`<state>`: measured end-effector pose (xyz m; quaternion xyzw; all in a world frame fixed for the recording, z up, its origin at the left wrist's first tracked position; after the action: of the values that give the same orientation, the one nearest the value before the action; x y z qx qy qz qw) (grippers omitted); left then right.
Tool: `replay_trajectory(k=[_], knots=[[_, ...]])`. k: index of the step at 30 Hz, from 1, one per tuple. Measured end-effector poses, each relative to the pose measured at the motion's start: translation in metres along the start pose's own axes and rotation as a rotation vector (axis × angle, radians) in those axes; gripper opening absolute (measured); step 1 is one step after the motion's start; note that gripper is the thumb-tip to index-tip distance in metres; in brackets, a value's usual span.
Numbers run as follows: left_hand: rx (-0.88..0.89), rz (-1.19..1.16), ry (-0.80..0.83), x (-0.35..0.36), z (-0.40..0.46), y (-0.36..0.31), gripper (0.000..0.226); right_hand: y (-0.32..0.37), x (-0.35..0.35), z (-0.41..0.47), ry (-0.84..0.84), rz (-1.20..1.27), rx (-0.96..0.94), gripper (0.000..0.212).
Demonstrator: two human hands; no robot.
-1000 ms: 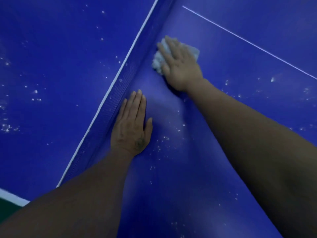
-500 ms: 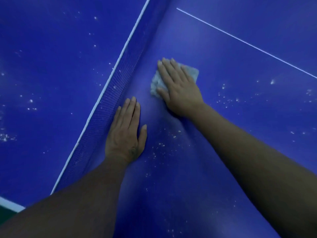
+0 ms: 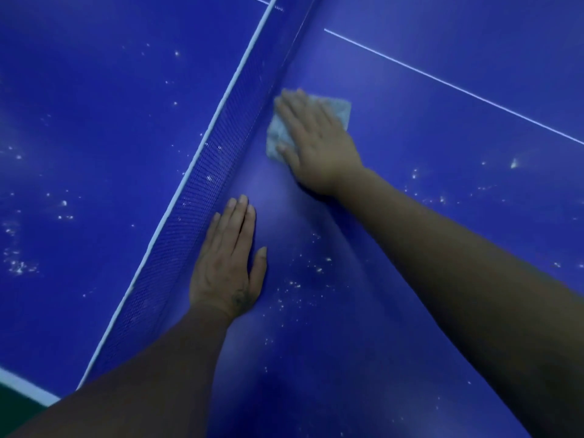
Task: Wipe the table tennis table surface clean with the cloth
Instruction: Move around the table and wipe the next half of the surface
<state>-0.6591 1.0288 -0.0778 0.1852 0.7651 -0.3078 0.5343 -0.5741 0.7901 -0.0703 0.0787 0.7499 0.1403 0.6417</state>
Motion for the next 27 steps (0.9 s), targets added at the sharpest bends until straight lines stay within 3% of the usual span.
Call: replay_trajectory(k=[4, 7, 11, 15, 21, 24, 27], knots=[[0.002, -0.004, 0.000, -0.001, 0.002, 0.000, 0.066, -0.003, 0.005, -0.028, 0.043, -0.090, -0.140, 0.061], [0.000, -0.001, 0.013, 0.000, 0.002, 0.001, 0.066, -0.039, -0.008, 0.003, -0.005, -0.041, 0.046, 0.062], [-0.003, 0.007, 0.016, 0.000, 0.001, 0.000, 0.067, -0.056, -0.027, 0.059, 0.082, 0.050, 0.271, 0.072], [0.003, -0.006, 0.011, 0.000, 0.002, 0.002, 0.067, -0.028, -0.021, 0.063, 0.088, 0.043, 0.157, 0.074], [0.008, -0.001, 0.013, 0.000, 0.002, 0.001, 0.066, 0.027, 0.016, -0.037, -0.007, -0.033, -0.037, 0.068], [0.007, 0.005, 0.015, 0.000, 0.002, 0.002, 0.067, 0.002, 0.010, -0.032, 0.063, -0.110, -0.102, 0.063], [0.006, 0.001, 0.021, 0.001, 0.002, 0.001, 0.067, -0.068, -0.016, -0.006, 0.040, -0.123, 0.070, 0.064]])
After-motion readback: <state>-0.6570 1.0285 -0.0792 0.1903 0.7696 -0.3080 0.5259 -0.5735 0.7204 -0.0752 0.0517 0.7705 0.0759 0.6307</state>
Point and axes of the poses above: each hand's wrist, its own z-axis towards the middle knuckle, its own x-axis out of the palm, y = z × x, the point moved 4 cm from there along z, towards the middle knuckle, and after that the axes turned 15 degrees about y, right-handed, at the moved point
